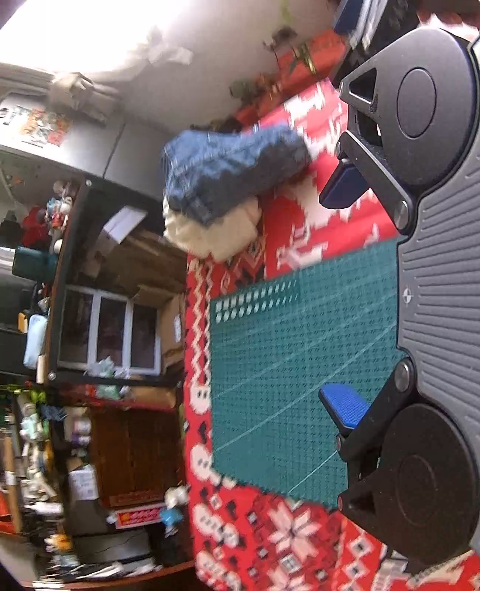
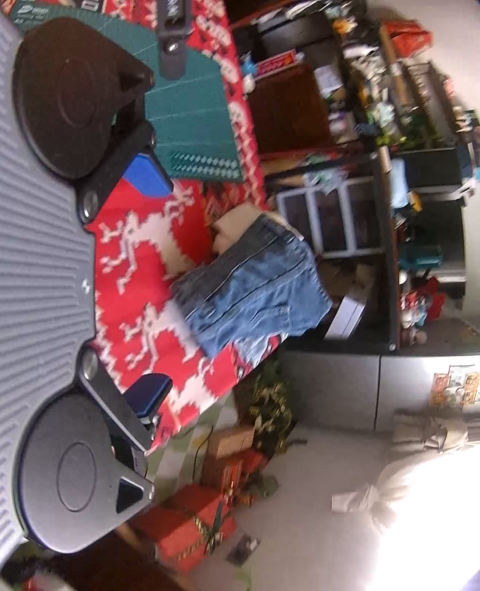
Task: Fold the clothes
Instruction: 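Move the right tool toward the blue denim shorts and grasp their waistband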
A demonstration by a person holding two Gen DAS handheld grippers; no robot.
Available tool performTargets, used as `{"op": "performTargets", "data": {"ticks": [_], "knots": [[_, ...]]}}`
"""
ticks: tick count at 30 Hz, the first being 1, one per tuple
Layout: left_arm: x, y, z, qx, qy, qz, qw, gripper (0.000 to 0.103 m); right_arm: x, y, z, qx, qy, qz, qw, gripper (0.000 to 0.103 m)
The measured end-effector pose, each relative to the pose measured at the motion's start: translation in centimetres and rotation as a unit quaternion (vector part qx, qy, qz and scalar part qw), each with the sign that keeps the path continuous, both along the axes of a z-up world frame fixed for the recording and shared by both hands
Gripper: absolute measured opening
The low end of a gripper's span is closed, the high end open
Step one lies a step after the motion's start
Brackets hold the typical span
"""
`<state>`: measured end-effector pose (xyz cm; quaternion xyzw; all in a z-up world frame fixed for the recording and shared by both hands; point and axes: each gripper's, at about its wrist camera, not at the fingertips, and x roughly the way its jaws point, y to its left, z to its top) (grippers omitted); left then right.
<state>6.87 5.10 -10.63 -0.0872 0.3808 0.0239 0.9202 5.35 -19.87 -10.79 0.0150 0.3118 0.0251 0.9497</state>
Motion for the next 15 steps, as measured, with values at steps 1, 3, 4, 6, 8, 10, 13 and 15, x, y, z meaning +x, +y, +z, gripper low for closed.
{"op": "performTargets", "data": {"ticks": [1,3,4,6,8,10,13,15], "knots": [[0.2,0.0,-0.1,0.004,-0.001,0.001,1.0,0.102,0.4,0.1,-0.4,-0.011,-0.004,0.005,1.0,0.103],[0.7,0.1,-0.4,0.013,-0.003,0.002,0.9999,0.102,1.3,0.5,-1.0,-0.032,-0.009,0.014,0.999,0.103],[1.0,0.2,-0.6,0.017,-0.004,0.003,0.9998,0.102,1.6,0.6,-1.3,-0.041,-0.011,0.017,0.999,0.103],[1.5,0.2,-0.9,0.026,-0.005,0.004,0.9996,0.102,2.4,0.8,-2.0,-0.044,-0.004,0.023,0.999,0.103],[2.0,0.0,-1.0,0.033,-0.004,0.001,0.9994,0.102,2.9,0.9,-2.5,-0.044,-0.006,0.033,0.998,0.103],[2.6,-0.2,-1.2,0.04,-0.003,-0.003,0.9992,0.102,3.3,1.0,-3.0,-0.046,-0.011,0.042,0.998,0.103],[3.5,-0.5,-1.4,0.04,0.006,-0.01,0.9991,0.102,4.5,1.3,-4.0,-0.064,-0.003,0.038,0.997,0.103],[4.1,-0.7,-1.7,0.038,0.014,-0.017,0.999,0.102,5.1,1.3,-4.6,-0.068,-0.002,0.042,0.997,0.103]]}}
